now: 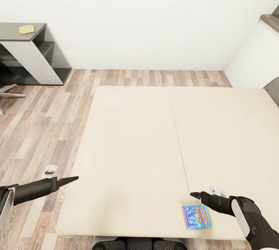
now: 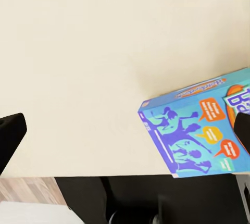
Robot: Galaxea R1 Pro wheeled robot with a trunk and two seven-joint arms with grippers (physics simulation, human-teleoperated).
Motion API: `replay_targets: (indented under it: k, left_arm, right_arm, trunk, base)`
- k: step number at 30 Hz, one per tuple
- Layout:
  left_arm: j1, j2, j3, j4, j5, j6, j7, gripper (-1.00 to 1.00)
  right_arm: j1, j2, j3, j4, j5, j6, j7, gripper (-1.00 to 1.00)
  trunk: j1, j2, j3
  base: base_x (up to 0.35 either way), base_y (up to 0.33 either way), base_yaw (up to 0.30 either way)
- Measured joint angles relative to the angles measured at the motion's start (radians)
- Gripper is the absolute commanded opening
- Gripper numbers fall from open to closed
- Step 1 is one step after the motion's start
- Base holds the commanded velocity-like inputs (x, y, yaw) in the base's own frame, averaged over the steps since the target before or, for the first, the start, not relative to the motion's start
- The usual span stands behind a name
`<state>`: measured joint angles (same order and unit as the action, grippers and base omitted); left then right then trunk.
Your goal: Put all the toys in the child's room - the three board games (two on the bed and one on the table), the two jigsaw puzzles on the table, and the tennis ball on the table - inside the toy box on the table in the child's room.
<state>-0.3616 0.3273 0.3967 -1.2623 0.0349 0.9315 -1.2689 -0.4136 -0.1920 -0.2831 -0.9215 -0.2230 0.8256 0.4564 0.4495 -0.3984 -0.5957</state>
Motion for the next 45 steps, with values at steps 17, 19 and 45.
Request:
replay_targets:
  k: [17,19,45]
  left_arm:
    - [0.0,0.019,0.019,-0.009,0.009,-0.001,-0.025,1.0]
    - [0.0,0.028,0.031,-0.01,0.009,-0.001,-0.038,1.0]
    - [0.001,0.049,0.09,-0.012,0.002,0.0,-0.181,1.0]
  right_arm:
    - [0.0,0.0,0.001,0.0,0.001,0.0,0.0,1.0]
    - [0.0,0.0,0.0,0.0,0.001,0.0,0.0,1.0]
    - [0.0,0.0,0.0,0.0,0.001,-0.001,0.0,1.0]
  trunk:
    - [0.0,0.0,-0.028]
    - [0.0,0.0,-0.031]
    - [0.0,0.0,-0.074]
  base:
    - [0.0,0.0,0.0]
    - [0.0,0.0,0.0]
    - [0.0,0.0,0.0]
